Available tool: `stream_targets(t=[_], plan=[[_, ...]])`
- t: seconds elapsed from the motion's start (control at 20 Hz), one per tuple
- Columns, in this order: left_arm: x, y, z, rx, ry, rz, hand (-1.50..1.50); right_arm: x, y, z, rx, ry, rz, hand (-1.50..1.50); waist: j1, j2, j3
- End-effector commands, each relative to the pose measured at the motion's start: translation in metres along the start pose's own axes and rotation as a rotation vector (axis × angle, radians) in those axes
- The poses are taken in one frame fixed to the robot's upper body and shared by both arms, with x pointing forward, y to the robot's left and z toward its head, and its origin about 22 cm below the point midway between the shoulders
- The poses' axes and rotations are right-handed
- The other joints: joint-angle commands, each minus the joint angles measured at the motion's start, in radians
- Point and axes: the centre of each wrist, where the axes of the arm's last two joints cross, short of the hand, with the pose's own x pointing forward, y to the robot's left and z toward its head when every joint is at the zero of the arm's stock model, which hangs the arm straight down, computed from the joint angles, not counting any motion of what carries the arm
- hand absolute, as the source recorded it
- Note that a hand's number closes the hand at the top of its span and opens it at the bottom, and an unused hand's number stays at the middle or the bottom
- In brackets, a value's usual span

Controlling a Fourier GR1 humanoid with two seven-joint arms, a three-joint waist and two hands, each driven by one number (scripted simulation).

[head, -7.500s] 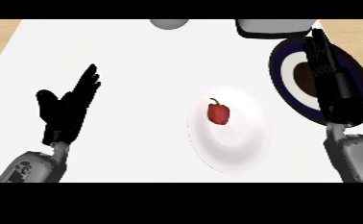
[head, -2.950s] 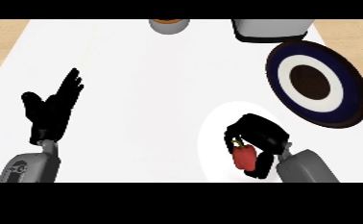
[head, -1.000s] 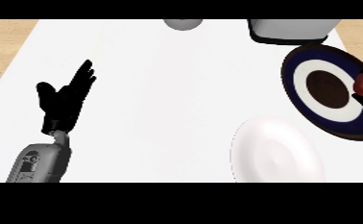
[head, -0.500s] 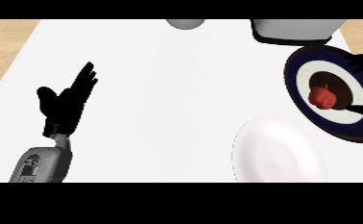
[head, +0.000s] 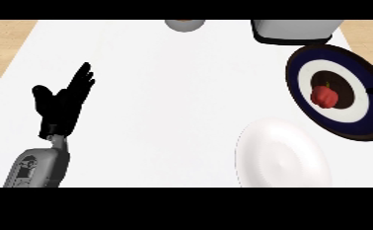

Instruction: Pick the bell pepper from the plate and place it in the plate

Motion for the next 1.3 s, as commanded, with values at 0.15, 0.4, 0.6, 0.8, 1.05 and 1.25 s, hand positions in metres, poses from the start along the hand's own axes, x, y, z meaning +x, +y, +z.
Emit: stream_targets(t=[0.15, 0.4, 0.6, 0.8, 1.05, 1.25], plan=[[0.000, 0.009, 0.003, -0.007, 0.001, 0.001, 0.00, -0.007, -0.018, 0.023, 0.142, 0.069, -0.409, -1.50, -0.006, -0.004, -0.001], [0.001, -0.001, 0.005, -0.028, -0.013, 0.003, 0.00, 0.001, -0.038, 0.032, 0.184, 0.102, -0.486, -1.50, 0.005, 0.005, 0.003], [0.007, -0.009, 0.002, -0.004, -0.016, 0.023, 0.00, 0.002, -0.037, 0.031, 0.153, 0.058, -0.501, -1.50, 0.010, 0.008, 0.005], [-0.005, -0.015, 0.004, -0.012, -0.013, 0.016, 0.00, 0.007, -0.050, 0.041, 0.133, 0.057, -0.493, -1.50, 0.008, 0.011, 0.005], [0.003, -0.009, 0.001, -0.014, -0.005, -0.010, 0.00, 0.006, -0.059, 0.057, 0.108, 0.082, -0.470, -1.50, 0.012, 0.016, 0.008], [0.002, -0.018, -0.001, -0.023, -0.031, 0.018, 0.00, 0.005, -0.056, 0.057, 0.093, 0.087, -0.463, -1.50, 0.019, 0.020, 0.009]])
